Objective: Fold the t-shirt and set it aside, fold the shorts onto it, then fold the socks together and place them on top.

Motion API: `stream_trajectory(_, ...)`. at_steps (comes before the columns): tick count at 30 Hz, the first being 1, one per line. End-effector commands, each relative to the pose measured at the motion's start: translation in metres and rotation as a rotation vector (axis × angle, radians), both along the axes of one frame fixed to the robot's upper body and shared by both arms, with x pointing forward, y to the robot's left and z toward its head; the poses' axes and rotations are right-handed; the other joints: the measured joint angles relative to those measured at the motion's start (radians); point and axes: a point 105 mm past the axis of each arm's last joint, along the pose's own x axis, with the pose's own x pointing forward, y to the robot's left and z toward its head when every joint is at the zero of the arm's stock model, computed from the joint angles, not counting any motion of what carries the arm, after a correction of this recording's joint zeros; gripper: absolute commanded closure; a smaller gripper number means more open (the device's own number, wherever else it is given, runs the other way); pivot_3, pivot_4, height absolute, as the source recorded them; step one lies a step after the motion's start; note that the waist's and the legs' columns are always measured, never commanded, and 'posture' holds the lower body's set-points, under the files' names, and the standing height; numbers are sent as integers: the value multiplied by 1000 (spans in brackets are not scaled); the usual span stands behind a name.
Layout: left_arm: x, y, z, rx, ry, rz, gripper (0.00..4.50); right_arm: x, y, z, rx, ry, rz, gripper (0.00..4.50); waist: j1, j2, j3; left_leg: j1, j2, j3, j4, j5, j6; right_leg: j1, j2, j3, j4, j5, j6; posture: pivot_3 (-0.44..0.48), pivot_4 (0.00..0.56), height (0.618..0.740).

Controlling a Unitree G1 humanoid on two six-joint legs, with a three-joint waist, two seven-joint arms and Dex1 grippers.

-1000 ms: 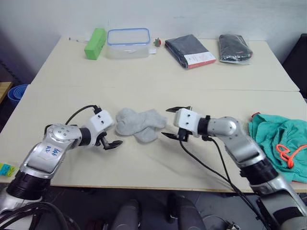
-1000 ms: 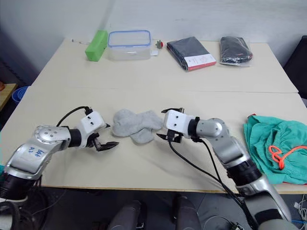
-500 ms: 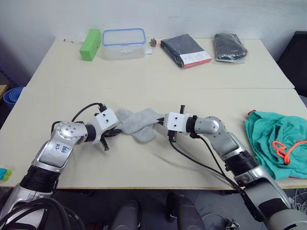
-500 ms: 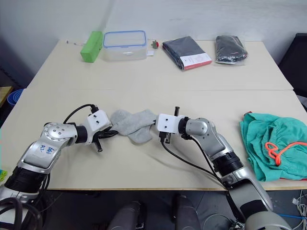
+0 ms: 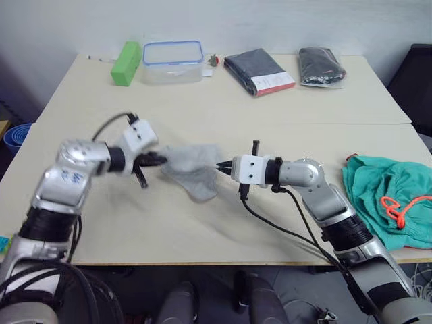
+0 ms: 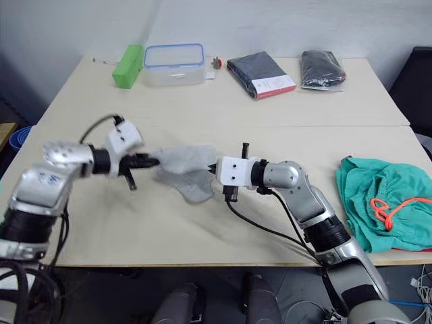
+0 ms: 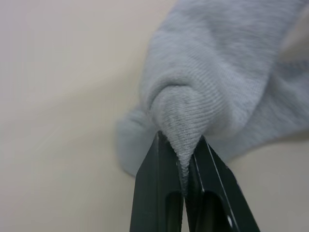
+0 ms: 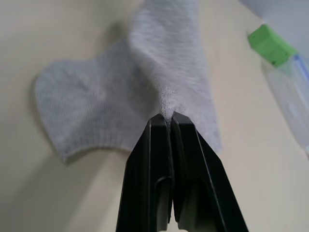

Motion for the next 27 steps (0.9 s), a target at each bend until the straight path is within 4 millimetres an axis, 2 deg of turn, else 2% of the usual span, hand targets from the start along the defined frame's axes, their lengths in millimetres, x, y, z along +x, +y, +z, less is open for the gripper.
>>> stream_trajectory(1, 9, 5, -2, 44, -1, -24, 4470, -11, 4, 6, 7, -13, 28, 4500, -2, 0, 0, 0, 0, 1, 0, 0, 0, 0, 0, 1, 0, 0, 0, 0, 150, 740)
stream_trajectory(3, 18, 7, -2, 64, 1, -37, 4470, -16, 7, 2, 0, 3, 40, 4500, 0, 0, 0, 0, 0, 2, 1, 0, 1, 0, 1, 1, 1, 0, 0, 0, 150, 740)
stream_trajectory(7, 28, 10, -15, 119, 40, -90, 4470, -27, 14, -8, -22, 34, 79, 4500, 0, 0, 0, 0, 0, 2, 2, -1, 1, -1, 1, 1, 1, 0, 0, 0, 150, 740)
stream_trajectory(12, 37, 15, -27, 152, 82, -107, 4470, -24, 22, -21, -17, 81, 68, 4500, 0, 0, 0, 0, 1, 3, 2, -1, 3, -1, 2, 1, 1, 0, 0, 0, 150, 740)
stream_trajectory(17, 36, 19, -36, 162, 134, -124, 4470, -27, 30, -42, -81, 95, 95, 4500, -1, -1, 0, 0, 1, 5, 2, -1, 2, -1, 2, 2, 1, 0, 0, 0, 150, 740)
stream_trajectory(22, 30, 29, -31, 144, 192, -131, 4470, -28, 35, -45, -80, 116, 107, 4500, -1, -1, 0, 0, 1, 5, 3, -2, 3, -1, 2, 2, 2, 0, 0, 0, 150, 740)
stream_trajectory(25, 23, 35, -26, 126, 233, -143, 3747, -27, 36, -44, -64, 145, 114, 3851, -2, -1, 0, 0, 1, 5, 3, -2, 3, -1, 2, 2, 2, 0, 0, 0, 150, 740)
stream_trajectory(27, 19, 37, -22, 132, 246, -157, 3107, -27, 36, -40, -47, 159, 120, 3186, -3, -1, 0, 0, 1, 5, 3, -2, 3, -1, 2, 2, 2, 0, 0, 0, 150, 740)
